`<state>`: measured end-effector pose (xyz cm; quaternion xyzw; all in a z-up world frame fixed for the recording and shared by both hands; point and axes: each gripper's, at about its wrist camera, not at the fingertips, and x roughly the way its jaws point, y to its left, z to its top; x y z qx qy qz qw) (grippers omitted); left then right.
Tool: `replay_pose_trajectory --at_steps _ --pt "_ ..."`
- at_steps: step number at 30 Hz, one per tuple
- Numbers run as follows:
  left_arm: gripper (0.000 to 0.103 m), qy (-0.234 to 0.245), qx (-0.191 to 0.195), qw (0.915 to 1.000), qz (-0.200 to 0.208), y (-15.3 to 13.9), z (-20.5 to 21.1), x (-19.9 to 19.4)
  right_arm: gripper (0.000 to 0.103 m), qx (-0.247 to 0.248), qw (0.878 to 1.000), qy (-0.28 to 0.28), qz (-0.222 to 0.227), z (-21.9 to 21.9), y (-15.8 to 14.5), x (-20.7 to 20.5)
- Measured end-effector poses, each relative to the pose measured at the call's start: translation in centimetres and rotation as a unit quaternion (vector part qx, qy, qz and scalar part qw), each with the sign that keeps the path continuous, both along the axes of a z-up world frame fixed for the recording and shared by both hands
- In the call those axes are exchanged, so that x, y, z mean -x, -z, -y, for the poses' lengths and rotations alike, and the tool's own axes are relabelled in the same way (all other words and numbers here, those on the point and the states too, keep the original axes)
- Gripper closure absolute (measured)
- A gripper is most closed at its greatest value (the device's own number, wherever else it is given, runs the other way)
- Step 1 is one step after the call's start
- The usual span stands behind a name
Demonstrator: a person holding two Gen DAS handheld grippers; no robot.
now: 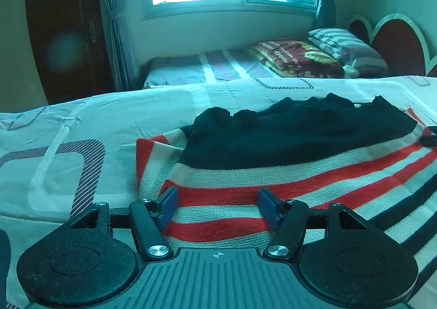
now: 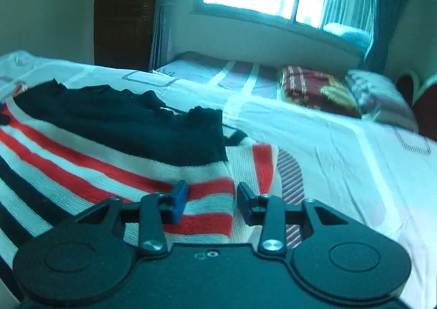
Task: Fold small clothes
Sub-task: 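Lower the hem onto the collar and open both grippers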
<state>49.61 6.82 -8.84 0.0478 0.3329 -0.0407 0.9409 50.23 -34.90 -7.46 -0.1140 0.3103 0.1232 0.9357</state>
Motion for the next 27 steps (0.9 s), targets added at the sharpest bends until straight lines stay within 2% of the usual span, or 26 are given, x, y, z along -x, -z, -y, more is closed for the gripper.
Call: replay_pose_trajectory --at_steps 3,6,9,12,14,16,18,20,22,23,25,27 --pt "0.039 -0.004 -0.003 0.9999 0.014 -1.5 0.6 1.2 0.066 -0.019 0.999 0.025 0.028 -0.3 -1.6 1.3" --pt "0.039 0.028 0.025 0.9988 0.031 -3.1 2.6 3.5 0.066 -0.072 0.997 -0.012 0.022 -1.9 -2.5 4.1" --pt "0.039 0.069 0.025 0.997 0.026 -2.9 6.4 4.4 0.069 -0.07 0.995 -0.073 0.003 -6.3 -1.5 6.0" --pt "0.039 0.082 0.033 0.996 0.008 -1.6 8.7 3.9 0.068 -0.059 0.995 -0.086 -0.002 -9.7 -0.2 6.6" --pt "0.039 0.076 0.024 0.9968 0.003 -0.7 8.8 4.0 0.067 -0.035 0.996 -0.085 -0.008 -10.5 0.7 6.5" --pt "0.035 0.064 0.029 0.9975 0.006 -0.6 7.2 4.3 0.066 -0.016 0.997 -0.077 0.006 -9.4 0.9 6.8" --pt "0.031 0.037 0.013 0.9992 0.011 -0.7 4.8 5.2 0.066 -0.024 0.999 -0.043 0.003 -6.3 0.7 6.6" --pt "0.031 0.011 0.009 0.9999 0.003 -0.3 1.8 5.7 0.065 -0.018 1.0 0.0 0.002 -3.1 0.6 6.6" --pt "0.031 0.002 0.031 0.9995 0.002 0.3 -0.7 6.3 0.073 -0.029 0.999 0.024 -0.005 -0.1 0.9 6.5" --pt "0.031 0.006 0.027 0.9996 0.003 0.3 -1.0 6.5 0.073 -0.04 0.999 0.023 -0.008 0.4 1.0 6.3" --pt "0.031 -0.004 0.015 0.9999 0.003 -0.2 -0.1 6.4 0.073 -0.025 0.999 0.023 -0.003 -0.2 0.5 6.4" --pt "0.031 0.003 0.025 0.9995 0.018 -1.4 1.3 7.0 0.065 -0.042 0.999 0.027 0.022 -1.5 -0.8 7.6"
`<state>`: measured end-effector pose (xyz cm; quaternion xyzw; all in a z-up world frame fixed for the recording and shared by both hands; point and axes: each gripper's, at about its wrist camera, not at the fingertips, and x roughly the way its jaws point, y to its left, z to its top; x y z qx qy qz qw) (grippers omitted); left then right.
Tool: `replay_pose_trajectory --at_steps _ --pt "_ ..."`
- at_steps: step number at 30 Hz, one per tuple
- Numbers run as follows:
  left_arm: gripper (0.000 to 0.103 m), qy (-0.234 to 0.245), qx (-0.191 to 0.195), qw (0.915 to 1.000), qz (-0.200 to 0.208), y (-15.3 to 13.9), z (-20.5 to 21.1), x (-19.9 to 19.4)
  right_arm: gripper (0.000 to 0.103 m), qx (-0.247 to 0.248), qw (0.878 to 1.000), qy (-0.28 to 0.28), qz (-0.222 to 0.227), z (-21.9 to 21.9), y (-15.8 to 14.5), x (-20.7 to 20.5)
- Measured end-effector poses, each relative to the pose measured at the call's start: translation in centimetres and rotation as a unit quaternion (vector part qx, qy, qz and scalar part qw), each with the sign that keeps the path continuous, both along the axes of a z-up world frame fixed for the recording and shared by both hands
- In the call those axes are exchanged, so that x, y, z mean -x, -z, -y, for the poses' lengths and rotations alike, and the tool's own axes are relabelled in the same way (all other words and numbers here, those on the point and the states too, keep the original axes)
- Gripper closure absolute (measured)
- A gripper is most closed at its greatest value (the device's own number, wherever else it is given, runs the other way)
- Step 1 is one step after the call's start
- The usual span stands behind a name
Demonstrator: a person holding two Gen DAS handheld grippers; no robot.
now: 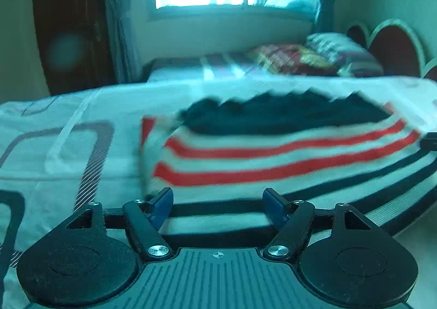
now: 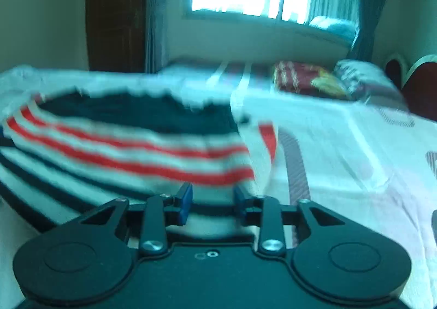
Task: Fold small clothes
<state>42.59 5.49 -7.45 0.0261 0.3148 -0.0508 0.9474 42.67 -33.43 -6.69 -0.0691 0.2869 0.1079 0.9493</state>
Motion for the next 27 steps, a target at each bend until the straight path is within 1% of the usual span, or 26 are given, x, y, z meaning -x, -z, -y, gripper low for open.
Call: replay_pose_trajectory --at_steps 1,2,4,7,9,10,11,12,13,14,16,18,19,20,21,22,24,26,27 --pt "0.031 0.012 0.006 0.9999 0.008 -0.5 1.0 0.4 0.064 -0.018 1.0 -0.007 0.006 -0.7 -0.6 0.4" --pt "0.031 0.027 0.002 0.9996 0.01 -0.8 2.3 0.8 0.064 -0.03 0.999 -0.018 0.003 -1.7 -0.8 0.7" --pt "0.031 0.045 -0.014 0.9988 0.008 -0.8 4.6 1.4 0.064 -0.033 0.998 -0.047 -0.01 -4.3 -0.8 1.8" --pt "0.031 0.06 -0.014 0.9981 -0.002 -0.3 6.9 2.3 0.068 -0.041 0.996 -0.075 -0.03 -7.8 0.2 2.9" --pt "0.031 0.052 -0.029 0.998 -0.021 1.0 7.7 2.2 0.067 -0.01 0.997 -0.07 -0.043 -10.1 1.5 3.2" --pt "0.029 0.054 -0.038 0.9977 -0.018 1.6 7.8 2.4 0.066 0.007 0.997 -0.064 -0.048 -10.9 2.3 3.5" --pt "0.029 0.057 -0.045 0.9973 -0.01 1.6 7.9 2.8 0.065 0.019 0.997 -0.062 -0.033 -11.4 2.6 4.4" --pt "0.029 0.057 -0.049 0.9971 -0.011 1.2 8.1 2.9 0.066 0.03 0.997 -0.063 -0.027 -11.8 2.7 4.6" --pt "0.029 0.055 -0.047 0.9973 -0.009 0.7 7.9 3.2 0.067 0.034 0.997 -0.06 -0.026 -12.0 2.4 4.8" --pt "0.029 0.053 -0.037 0.9979 0.001 0.2 7.5 3.6 0.067 0.027 0.998 -0.06 -0.024 -12.1 2.0 4.8" --pt "0.029 0.04 -0.028 0.9988 -0.001 0.4 6.7 3.7 0.066 0.019 0.998 -0.057 -0.011 -12.2 1.6 5.2" --pt "0.029 0.019 -0.031 0.9993 -0.004 1.1 6.1 3.5 0.064 0.05 0.998 -0.045 -0.015 -12.6 2.3 5.1" --pt "0.029 0.007 -0.024 0.9997 -0.004 1.2 5.4 3.5 0.065 0.06 0.997 -0.043 -0.017 -12.6 2.9 5.0" --pt "0.029 -0.003 -0.02 0.9998 -0.002 1.2 4.7 3.6 0.065 0.059 0.998 -0.037 -0.012 -12.0 3.0 4.9" --pt "0.029 -0.013 -0.024 0.9996 0.0 1.3 4.0 3.8 0.065 0.067 0.997 -0.021 -0.01 -11.4 2.7 5.1" --pt "0.029 -0.022 -0.031 0.9993 -0.001 1.4 3.2 3.9 0.065 0.076 0.997 -0.002 -0.004 -10.4 2.6 5.4" --pt "0.029 -0.034 -0.019 0.9992 -0.005 1.6 1.2 4.4 0.065 0.083 0.995 0.053 -0.006 -7.0 2.6 5.9" --pt "0.029 -0.052 -0.021 0.9984 -0.001 1.7 -0.4 4.8 0.066 0.056 0.993 0.099 -0.021 -2.7 2.8 6.4" --pt "0.029 -0.059 -0.018 0.9981 0.001 1.8 -1.2 5.0 0.067 0.028 0.994 0.099 -0.023 -1.2 2.8 6.7"
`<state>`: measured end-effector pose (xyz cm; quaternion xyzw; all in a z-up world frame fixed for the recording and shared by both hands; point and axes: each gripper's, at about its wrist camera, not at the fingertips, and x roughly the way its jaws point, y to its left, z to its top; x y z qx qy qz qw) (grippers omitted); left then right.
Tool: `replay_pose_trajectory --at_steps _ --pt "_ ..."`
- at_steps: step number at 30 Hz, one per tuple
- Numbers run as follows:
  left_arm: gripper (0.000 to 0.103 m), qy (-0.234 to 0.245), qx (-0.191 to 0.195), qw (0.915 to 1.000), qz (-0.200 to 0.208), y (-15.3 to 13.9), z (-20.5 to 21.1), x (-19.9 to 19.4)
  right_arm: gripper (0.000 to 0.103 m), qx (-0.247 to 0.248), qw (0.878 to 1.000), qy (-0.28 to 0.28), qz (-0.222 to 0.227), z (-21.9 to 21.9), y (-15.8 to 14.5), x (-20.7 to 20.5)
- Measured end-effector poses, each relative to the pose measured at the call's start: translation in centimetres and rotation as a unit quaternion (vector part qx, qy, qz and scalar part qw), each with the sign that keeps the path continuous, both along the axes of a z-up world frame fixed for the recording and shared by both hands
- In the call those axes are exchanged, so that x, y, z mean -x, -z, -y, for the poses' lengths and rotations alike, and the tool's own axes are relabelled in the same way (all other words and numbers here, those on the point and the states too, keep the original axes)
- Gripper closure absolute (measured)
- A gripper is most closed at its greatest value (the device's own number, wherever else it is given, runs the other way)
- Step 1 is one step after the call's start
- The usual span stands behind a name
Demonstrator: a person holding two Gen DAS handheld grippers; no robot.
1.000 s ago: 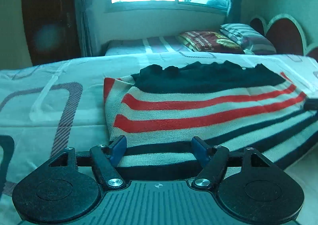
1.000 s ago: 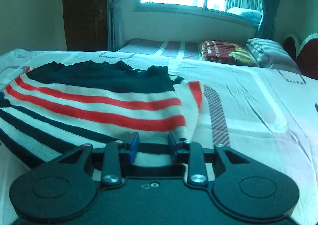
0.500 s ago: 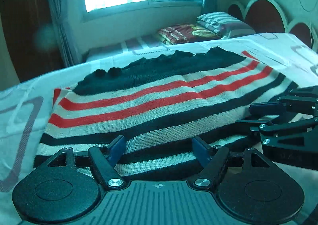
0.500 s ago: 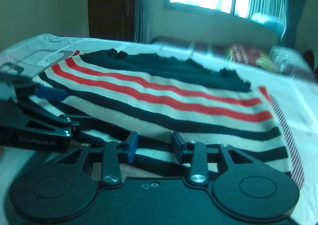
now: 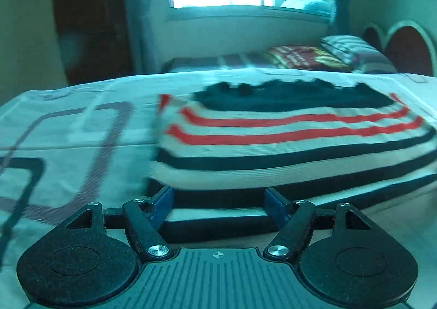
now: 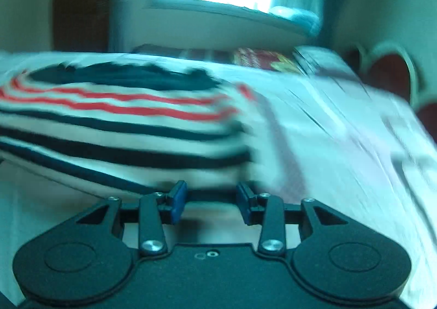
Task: Fold small clothes
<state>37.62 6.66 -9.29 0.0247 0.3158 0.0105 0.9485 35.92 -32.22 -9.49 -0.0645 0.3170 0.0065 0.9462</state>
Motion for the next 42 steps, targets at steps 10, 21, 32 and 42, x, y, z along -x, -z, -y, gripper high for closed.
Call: replay_pose_trajectory --at_steps 10,21,32,42 --pt "0.022 -0.002 -0.014 0.9996 0.026 -1.4 1.5 0.5 0.064 -0.018 1.0 -0.005 0.024 -1.6 -1.4 -0.7" --pt "0.022 0.007 -0.031 0.9995 -0.007 -0.8 3.8 -1.5 0.061 -0.004 1.0 -0.016 0.015 -2.0 -1.2 -2.4" --pt "0.022 0.022 -0.025 0.9994 -0.011 -1.0 4.4 -4.6 0.06 0.029 0.998 -0.054 0.012 -3.5 -0.5 -5.0" --pt "0.015 0.009 -0.012 0.9998 -0.017 -1.0 1.9 -5.1 0.06 0.007 0.998 -0.055 -0.004 -1.1 -1.2 -5.4"
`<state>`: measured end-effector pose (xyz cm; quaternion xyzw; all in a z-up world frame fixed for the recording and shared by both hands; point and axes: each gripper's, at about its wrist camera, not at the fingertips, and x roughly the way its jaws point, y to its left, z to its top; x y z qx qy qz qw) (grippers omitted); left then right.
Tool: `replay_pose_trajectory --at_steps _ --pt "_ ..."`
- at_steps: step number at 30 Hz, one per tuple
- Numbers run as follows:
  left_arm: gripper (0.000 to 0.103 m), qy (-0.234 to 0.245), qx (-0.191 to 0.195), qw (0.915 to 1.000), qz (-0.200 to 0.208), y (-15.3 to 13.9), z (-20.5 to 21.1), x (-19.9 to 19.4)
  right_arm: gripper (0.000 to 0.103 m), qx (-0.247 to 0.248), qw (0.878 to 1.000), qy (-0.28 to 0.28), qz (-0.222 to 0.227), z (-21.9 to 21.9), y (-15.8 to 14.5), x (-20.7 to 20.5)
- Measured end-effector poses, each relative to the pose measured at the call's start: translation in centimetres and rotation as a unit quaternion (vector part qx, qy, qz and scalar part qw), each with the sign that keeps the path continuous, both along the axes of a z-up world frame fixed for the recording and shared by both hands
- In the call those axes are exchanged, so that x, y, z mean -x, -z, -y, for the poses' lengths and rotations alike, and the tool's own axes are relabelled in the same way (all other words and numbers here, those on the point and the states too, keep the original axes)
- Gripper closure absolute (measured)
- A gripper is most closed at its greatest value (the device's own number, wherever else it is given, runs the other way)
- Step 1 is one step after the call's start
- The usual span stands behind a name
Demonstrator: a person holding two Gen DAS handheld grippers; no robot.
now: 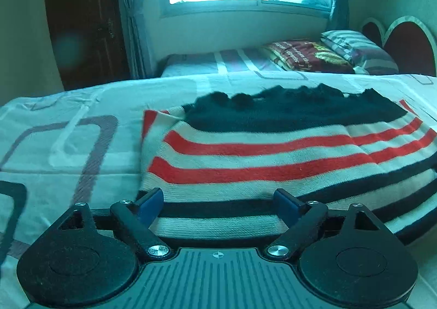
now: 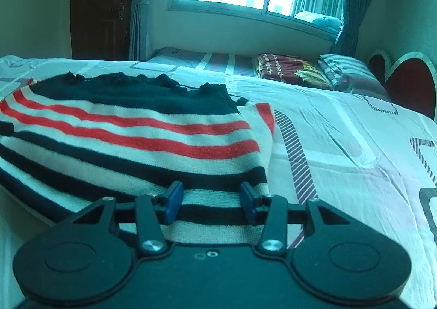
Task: Fold small clothes
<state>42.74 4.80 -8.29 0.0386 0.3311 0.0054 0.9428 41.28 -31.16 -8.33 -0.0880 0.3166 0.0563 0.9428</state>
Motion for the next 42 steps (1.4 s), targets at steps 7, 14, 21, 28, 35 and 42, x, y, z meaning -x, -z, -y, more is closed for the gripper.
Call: replay_pose_trajectory --at_steps 7,14,21,28,35,42 --pt "0.015 -0.027 -0.003 0.9994 -0.02 0.5 -1.8 0.1 0.059 0.014 1.0 0.0 -0.002 0.1 0.6 -0.5" --pt "0.011 -0.047 0.009 0.9985 -0.025 0.8 -2.7 0.0 0.057 0.025 1.0 -0.001 0.002 -0.2 0.6 -0.6" --pt "0.011 -0.083 0.027 0.9961 -0.012 -0.8 -4.4 3.8 0.076 -0.029 1.0 -0.005 0.002 0.6 -1.6 1.0" --pt "0.05 -0.109 0.189 0.9754 -0.03 0.1 -6.7 8.0 0.085 -0.093 0.996 -0.012 0.002 0.4 -3.0 3.3" --pt "0.05 -0.153 0.367 0.9171 -0.027 3.6 -8.1 8.2 0.085 -0.157 0.987 -0.028 -0.02 -0.7 -3.9 3.7" --pt "0.05 -0.195 0.477 0.8559 0.044 6.7 -9.2 6.3 0.085 -0.175 0.983 -0.046 -0.026 -2.3 -3.5 2.2"
